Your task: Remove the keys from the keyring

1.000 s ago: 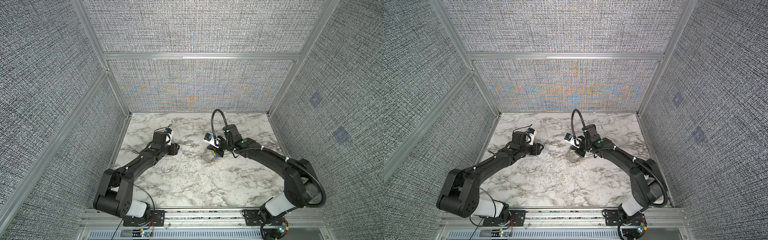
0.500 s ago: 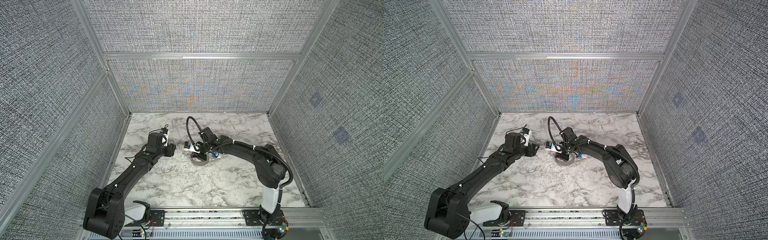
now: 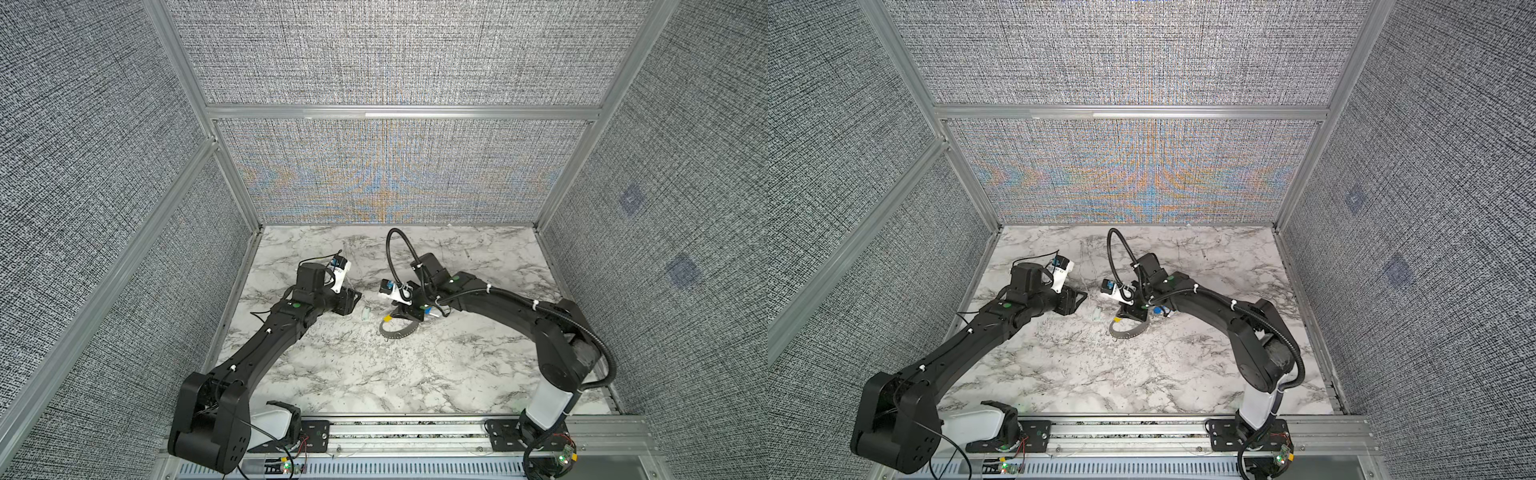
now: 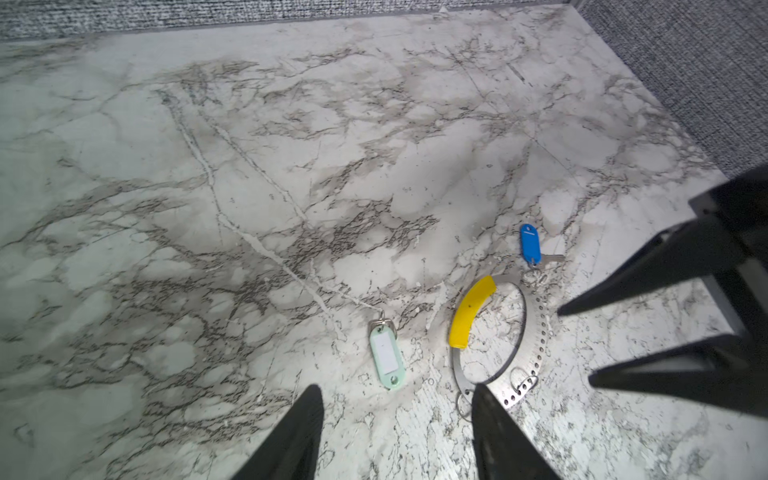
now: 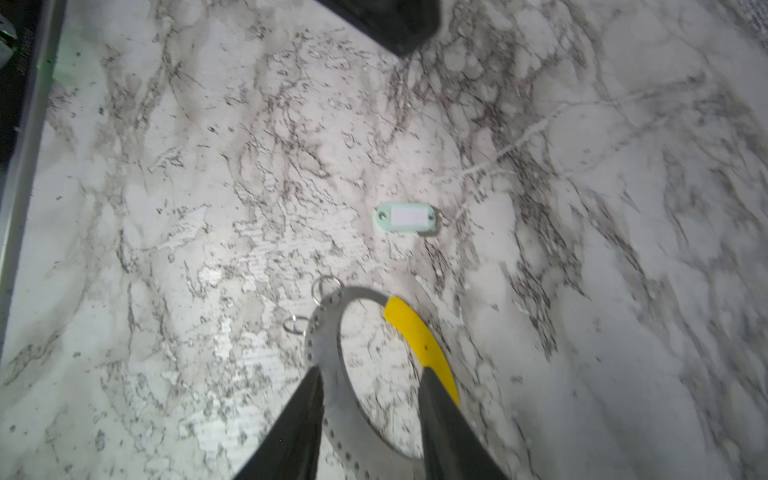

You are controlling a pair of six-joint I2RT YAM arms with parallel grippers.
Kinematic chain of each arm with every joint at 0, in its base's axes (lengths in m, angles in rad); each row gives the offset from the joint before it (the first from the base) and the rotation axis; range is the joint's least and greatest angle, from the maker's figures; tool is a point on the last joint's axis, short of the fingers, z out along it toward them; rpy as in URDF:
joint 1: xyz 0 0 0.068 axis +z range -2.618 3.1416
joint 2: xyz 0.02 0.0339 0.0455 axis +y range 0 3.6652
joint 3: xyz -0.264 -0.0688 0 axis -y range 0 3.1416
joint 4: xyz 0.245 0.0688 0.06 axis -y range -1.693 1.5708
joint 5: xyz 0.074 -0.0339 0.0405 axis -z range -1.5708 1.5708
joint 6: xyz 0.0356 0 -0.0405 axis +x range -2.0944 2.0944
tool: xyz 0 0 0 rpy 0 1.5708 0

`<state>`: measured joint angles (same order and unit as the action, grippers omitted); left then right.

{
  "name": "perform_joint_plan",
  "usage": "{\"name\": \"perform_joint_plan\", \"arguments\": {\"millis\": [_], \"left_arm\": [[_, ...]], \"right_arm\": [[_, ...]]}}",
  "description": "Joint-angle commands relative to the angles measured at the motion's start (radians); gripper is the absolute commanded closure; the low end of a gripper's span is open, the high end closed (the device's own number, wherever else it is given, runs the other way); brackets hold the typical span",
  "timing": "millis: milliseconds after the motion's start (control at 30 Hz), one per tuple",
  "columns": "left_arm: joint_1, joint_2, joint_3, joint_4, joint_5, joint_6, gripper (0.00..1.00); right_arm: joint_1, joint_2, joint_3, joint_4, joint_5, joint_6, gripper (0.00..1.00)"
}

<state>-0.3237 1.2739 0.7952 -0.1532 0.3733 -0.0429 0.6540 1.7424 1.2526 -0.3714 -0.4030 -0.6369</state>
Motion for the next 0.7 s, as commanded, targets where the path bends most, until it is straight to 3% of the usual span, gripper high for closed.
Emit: {"name": "perform_joint_plan", "arguments": {"millis": [0,100,300,533,667], "left_arm": [[-0.020,0.020,0.010,0.069,0.110,0.071,0.42],[-0.068,0.082,0.044,0.057,0.179,0.167,0.44],[-0.200,0.297,0.225,-0.088,0.158,0.321,0.46],[-0.316,0.553,0.413,-0.152,0.043,0.436,0.46],[-0.337,0.652,0.463,-0.137,0.007,0.490,0.46]], "right_arm": [[-0.065,-0.032,-0.039,-0.035,0.044,-0.011,0.60],[-0.141,-0.056,-0.082,-0.051,0.068,-0.023,0.62],[-0.225,-0.091,-0.188,0.018,0.115,-0.110,0.67],[-0.238,-0.114,-0.233,0.035,0.183,-0.118,0.65],[-0.244,-0.185,-0.319,0.100,0.211,-0.111,0.65]]}}
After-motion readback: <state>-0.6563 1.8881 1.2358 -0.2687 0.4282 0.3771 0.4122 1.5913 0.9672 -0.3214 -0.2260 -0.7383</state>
